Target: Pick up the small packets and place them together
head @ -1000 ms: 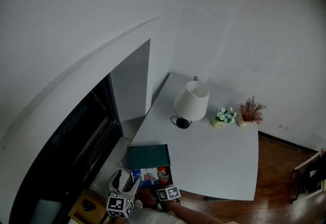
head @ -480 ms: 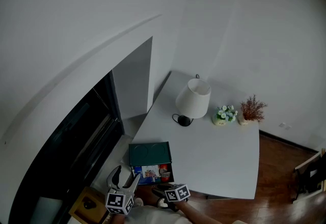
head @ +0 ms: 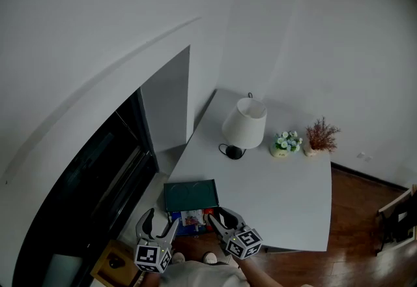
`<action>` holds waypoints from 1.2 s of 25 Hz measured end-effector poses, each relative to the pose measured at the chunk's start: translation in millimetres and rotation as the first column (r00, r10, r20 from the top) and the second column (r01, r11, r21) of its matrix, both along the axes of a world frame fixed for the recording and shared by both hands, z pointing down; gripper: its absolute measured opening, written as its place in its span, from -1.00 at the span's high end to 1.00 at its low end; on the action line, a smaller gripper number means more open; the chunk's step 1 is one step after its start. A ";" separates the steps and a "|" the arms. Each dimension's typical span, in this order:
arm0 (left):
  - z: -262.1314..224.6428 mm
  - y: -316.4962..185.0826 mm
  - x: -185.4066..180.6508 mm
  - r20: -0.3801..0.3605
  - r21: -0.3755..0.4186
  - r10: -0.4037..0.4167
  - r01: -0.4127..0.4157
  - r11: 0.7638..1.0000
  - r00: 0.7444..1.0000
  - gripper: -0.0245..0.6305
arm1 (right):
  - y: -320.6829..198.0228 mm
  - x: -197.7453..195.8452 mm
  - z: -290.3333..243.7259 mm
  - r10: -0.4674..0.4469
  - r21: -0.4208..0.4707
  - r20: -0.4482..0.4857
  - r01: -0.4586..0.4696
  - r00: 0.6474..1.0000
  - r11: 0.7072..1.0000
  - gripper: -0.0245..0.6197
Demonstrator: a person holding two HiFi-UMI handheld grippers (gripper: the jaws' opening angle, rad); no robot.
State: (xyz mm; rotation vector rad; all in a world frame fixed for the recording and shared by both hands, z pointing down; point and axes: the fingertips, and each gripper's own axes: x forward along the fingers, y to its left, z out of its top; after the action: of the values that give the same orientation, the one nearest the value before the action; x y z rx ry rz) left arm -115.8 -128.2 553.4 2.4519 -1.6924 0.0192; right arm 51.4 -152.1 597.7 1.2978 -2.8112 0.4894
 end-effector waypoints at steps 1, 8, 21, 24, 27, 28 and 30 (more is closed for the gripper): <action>-1.0 0.1 1.0 -0.001 0.003 -0.001 0.001 1.000 1.000 -0.07 | -1.9 3.7 -12.1 0.022 0.049 -0.005 -0.022 1.000 0.999 0.32; -11.5 1.7 5.4 -0.045 0.038 0.016 -0.014 0.999 0.999 -0.04 | -1.4 10.9 -54.6 0.073 0.218 -0.041 -0.062 0.997 0.974 0.33; 54.7 -1.2 8.6 0.060 -0.173 0.047 -0.036 0.984 0.997 0.05 | -4.9 4.8 -45.5 0.032 0.182 -0.038 -0.025 0.999 0.983 0.38; 116.2 7.3 17.1 0.118 -0.384 0.134 -0.079 0.920 0.984 0.05 | -3.3 2.4 -41.9 0.018 0.172 -0.039 -0.012 0.999 0.985 0.39; 176.1 16.6 22.7 0.154 -0.583 0.209 -0.082 0.808 0.966 0.04 | -1.9 0.7 -38.8 0.007 0.168 -0.038 0.000 0.999 0.986 0.41; 188.9 17.0 24.5 0.161 -0.616 0.225 -0.080 0.784 0.961 0.04 | -1.1 -0.2 -37.9 0.003 0.167 -0.040 0.003 0.999 0.986 0.42; 208.8 13.9 29.5 0.168 -0.656 0.253 -0.083 0.750 0.953 0.04 | -0.1 -1.9 -36.6 -0.004 0.168 -0.048 0.012 0.999 0.986 0.44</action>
State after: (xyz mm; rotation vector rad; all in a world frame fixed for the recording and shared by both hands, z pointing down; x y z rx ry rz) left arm -86.3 -114.3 762.2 2.0959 -1.2267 0.8246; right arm 49.5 -152.2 561.1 1.3056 -2.8705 0.2213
